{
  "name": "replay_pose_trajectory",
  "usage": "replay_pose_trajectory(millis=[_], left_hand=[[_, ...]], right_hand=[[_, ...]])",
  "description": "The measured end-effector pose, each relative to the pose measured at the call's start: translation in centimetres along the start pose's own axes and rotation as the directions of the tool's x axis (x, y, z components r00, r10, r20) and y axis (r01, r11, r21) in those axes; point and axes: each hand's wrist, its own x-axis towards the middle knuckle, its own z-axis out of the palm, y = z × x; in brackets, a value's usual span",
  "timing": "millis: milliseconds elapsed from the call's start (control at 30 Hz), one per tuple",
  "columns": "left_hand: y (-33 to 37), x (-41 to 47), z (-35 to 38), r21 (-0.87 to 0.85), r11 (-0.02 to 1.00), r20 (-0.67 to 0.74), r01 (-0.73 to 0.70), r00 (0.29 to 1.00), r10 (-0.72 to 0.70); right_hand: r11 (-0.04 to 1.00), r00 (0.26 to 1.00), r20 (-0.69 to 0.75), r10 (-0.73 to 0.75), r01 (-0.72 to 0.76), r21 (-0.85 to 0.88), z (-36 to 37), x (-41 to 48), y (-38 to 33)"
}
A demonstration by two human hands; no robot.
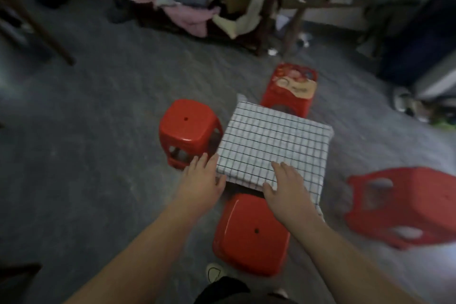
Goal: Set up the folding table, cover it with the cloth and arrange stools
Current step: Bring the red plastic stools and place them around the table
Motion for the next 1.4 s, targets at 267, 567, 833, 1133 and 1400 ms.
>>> replay_pose_trajectory(millis=[267,567,833,1133,1400], left_hand=[[4.1,-1.1,6.7,0.012,0.979,0.139,-0.205,0.97,0.202],[3.7,-5.2,19.0,-0.036,0.996,0.266,-0.078,0.96,0.085],[-1.6,-3.0,32.5,-0.063,0.996,0.349,0.068,0.936,-0.042],[-9.8,2.2,44.1,-0.193,0.962,0.364,0.192,0.925,-0.112],[-10.3,2.1,46.0,-0.245,0.955,0.314,0.164,0.946,-0.082]], right_hand=[[0.955,0.958,-0.04,0.283,-0.277,0.104,1.1,-6.3,6.3],[0.9,0.923,0.065,0.379,-0.385,0.205,10.8,-10.1,14.9],[0.832,0.861,0.219,0.459,-0.503,0.234,23.5,-8.4,22.5],[0.708,0.813,0.213,0.542,-0.579,0.405,36.3,-4.4,27.9],[0.665,0.815,0.134,0.564,-0.544,0.511,38.9,-5.1,27.3]])
